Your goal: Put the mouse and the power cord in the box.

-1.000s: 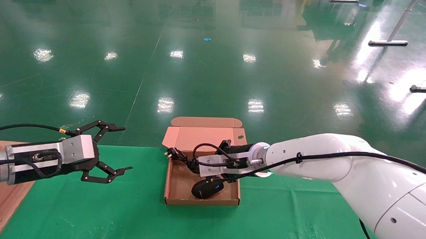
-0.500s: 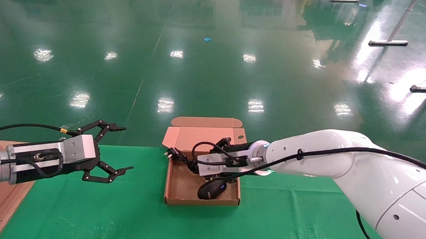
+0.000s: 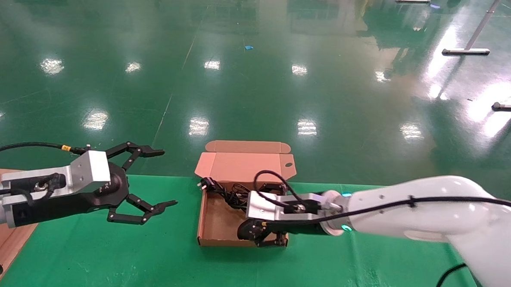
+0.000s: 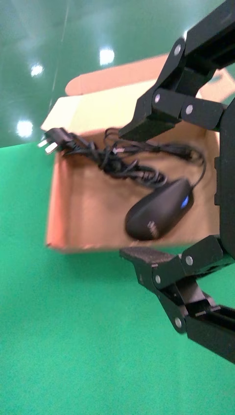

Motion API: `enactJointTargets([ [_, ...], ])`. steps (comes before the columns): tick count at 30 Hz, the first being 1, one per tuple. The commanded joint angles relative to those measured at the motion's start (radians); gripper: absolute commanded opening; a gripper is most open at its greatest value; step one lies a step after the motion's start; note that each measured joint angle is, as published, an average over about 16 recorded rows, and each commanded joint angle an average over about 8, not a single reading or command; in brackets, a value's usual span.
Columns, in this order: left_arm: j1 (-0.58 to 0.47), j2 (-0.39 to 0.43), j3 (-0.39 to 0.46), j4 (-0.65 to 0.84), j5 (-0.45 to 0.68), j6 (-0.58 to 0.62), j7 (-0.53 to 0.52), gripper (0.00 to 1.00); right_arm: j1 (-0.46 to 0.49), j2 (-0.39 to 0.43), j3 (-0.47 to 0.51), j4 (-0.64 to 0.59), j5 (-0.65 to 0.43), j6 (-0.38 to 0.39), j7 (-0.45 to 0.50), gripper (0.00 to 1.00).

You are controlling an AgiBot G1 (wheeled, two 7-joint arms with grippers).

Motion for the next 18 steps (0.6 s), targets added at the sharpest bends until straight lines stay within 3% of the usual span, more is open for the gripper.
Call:
enactJointTargets([
  [1, 0.014, -0.007, -0.017, -0.029, -0.006, 0.01, -0.033, 1.0, -0.02, 0.025, 0.032, 0.022, 0.029, -0.026, 0.011, 1.0],
  [18, 0.133, -0.065, -0.16, -0.278, -0.062, 0.094, -0.314, 1.0, -0.187, 0.241, 0.306, 0.212, 0.276, -0.249, 0.11, 1.0],
])
